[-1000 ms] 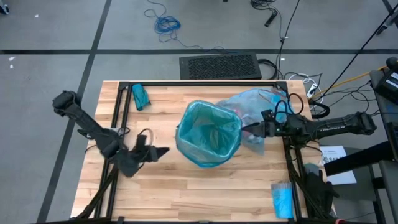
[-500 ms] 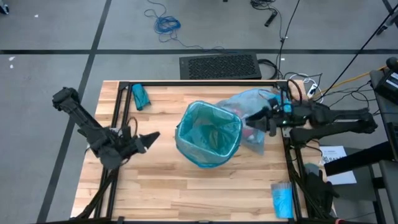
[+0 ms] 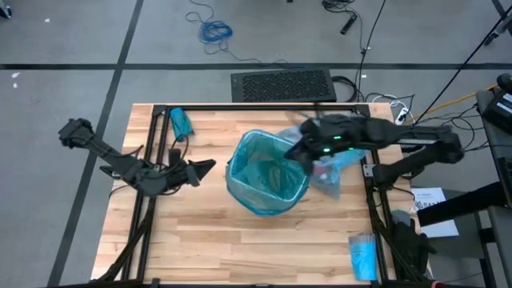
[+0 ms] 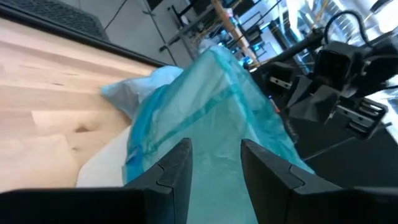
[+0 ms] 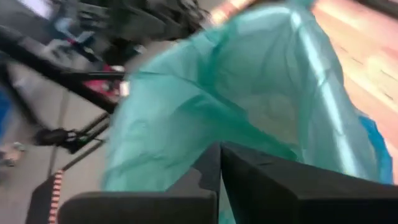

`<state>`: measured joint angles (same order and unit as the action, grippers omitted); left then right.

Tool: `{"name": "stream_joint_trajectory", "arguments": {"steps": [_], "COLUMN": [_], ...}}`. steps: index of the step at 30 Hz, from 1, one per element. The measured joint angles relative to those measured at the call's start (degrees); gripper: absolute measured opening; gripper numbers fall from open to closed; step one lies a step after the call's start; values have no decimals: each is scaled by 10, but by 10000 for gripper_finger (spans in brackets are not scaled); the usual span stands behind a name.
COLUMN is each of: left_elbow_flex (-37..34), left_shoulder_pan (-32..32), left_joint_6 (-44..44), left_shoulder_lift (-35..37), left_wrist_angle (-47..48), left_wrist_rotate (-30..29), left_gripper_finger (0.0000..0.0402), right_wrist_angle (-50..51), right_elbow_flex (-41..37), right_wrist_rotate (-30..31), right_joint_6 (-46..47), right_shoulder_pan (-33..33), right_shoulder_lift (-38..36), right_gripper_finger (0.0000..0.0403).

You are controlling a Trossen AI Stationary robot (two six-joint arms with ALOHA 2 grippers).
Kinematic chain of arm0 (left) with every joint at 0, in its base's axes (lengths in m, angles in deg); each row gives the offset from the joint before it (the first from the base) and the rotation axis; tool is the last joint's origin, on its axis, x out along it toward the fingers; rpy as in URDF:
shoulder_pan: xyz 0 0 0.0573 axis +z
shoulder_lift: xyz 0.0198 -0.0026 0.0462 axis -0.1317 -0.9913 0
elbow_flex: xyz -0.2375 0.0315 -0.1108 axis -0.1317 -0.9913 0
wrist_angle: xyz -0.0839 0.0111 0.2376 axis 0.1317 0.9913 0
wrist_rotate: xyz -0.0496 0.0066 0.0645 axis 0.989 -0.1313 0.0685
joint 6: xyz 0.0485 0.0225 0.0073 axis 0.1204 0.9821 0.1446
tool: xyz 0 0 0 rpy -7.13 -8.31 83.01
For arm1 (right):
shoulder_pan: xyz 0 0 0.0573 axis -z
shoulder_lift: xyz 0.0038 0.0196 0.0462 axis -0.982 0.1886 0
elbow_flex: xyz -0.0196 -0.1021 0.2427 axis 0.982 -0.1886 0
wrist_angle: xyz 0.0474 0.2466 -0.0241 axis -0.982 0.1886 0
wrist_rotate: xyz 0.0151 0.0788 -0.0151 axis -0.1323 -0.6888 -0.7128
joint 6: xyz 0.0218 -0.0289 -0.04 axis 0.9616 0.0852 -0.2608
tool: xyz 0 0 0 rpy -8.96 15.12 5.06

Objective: Place trash/remove bag and relplace
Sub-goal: Insert the blue trash bag into the white trash bin

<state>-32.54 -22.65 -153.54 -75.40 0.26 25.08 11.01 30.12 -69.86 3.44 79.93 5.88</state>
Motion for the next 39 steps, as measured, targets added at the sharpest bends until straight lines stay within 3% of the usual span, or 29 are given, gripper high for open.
{"name": "stream_joint_trajectory", "arguments": {"steps": [6, 11, 15, 19, 22, 26, 33, 36, 39], "left_elbow_flex": [0, 0, 0, 0, 0, -1, -1, -1, -1], "left_shoulder_pan": [20, 53, 101, 136, 169, 210, 253, 278, 296], "left_joint_6": [32, 75, 103, 234, 266, 222, 253, 256, 255], "left_shoulder_lift": [1, 0, 0, 1, 4, 3, 6, 5, -7], "left_wrist_angle": [2, 30, 31, -77, -82, 12, 48, 53, 58], "left_wrist_rotate": [14, 51, 102, 173, 223, 279, 291, 335, 380], "left_gripper_finger": [132, 132, 132, 132, 132, 132, 132, 132, 132], "right_wrist_angle": [16, 31, 28, 58, 126, 183, 340, 338, 265], "right_elbow_flex": [58, 64, 63, 65, 64, 64, 62, 33, -23], "right_wrist_rotate": [-3, 12, 125, 200, 228, 256, 388, 401, 399], "right_joint_6": [5, 23, 27, 48, 95, 162, 375, 447, 482], "right_shoulder_pan": [-10, -26, -51, -63, -76, -134, -274, -316, -340], "right_shoulder_lift": [84, 93, 58, 8, -14, -31, -15, -14, -13], "right_gripper_finger": [0, 0, 0, 0, 0, 0, 0, 0, 0]}}
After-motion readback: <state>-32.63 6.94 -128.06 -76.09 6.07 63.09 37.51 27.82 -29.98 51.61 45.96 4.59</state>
